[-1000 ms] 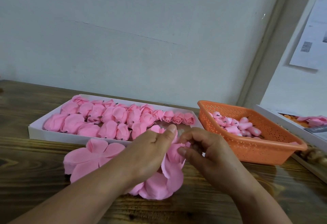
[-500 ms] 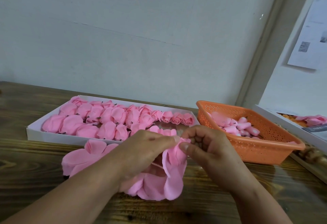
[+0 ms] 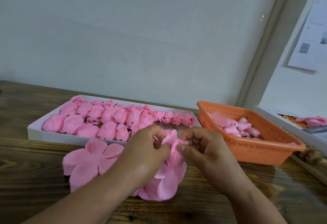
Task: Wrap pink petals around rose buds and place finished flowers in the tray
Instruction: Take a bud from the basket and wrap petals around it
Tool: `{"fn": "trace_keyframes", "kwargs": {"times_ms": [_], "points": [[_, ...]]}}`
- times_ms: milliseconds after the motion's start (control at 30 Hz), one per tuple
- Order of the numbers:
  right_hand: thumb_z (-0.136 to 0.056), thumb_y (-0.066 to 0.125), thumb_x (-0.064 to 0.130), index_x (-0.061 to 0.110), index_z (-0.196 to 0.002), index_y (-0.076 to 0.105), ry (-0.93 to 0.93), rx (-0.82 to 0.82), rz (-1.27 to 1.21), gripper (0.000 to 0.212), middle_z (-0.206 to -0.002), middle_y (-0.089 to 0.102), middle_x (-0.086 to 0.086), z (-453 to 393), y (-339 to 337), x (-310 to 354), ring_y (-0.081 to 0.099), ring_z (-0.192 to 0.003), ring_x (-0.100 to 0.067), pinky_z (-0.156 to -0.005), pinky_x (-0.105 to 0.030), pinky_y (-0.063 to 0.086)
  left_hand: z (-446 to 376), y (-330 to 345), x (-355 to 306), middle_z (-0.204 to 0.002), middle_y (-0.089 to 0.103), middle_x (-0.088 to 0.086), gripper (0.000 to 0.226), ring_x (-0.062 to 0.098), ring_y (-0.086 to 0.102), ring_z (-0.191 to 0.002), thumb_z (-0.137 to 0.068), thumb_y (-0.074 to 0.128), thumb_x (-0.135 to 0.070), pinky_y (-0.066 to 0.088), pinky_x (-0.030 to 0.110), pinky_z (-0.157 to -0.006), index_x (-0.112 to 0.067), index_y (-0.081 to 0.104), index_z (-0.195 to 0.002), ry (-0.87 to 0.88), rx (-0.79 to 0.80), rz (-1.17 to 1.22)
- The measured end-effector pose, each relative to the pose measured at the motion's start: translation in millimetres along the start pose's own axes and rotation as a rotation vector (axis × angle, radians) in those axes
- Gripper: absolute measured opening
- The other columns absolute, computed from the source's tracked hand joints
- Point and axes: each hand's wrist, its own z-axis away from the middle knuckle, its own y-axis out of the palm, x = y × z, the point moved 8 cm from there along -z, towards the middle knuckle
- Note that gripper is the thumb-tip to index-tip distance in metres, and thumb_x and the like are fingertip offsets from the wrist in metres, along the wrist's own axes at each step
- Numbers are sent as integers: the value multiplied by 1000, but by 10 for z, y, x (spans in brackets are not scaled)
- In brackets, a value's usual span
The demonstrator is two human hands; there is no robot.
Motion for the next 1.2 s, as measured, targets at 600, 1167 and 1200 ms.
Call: {"fn": "trace_keyframes", "kwargs": {"times_ms": [600, 1167, 1200], "points": [[-80, 71, 15, 9, -73, 63, -21, -106, 92, 12, -57, 54, -19, 7, -74, -18, 42, -49, -18, -45, -28, 34, 121, 84, -125, -71, 66, -18, 12, -4, 62, -67, -83, 59, -30, 44, 13, -58, -30, 64, -72, 61, 48, -36], [-82, 64, -3, 18, -65, 69, 75, -254, -167, 27, -48, 55, -4, -6, -359, -174, 39, -37, -13, -36, -21, 30, -11, 157, 50, -88, 72, 17, 18, 20, 69, -72, -64, 69, -1, 56, 24, -55, -3, 74, -82, -243, 344, 662], [-82, 64, -2, 18, -65, 69, 73, -254, -167, 26, -48, 55, -5, -9, -366, -174, 39, -37, -13, -36, -22, 30, -8, 158, 44, -88, 72, 17, 23, 20, 69, -72, -58, 70, -3, 57, 24, -57, -3, 74, -81, -235, 373, 673]]}}
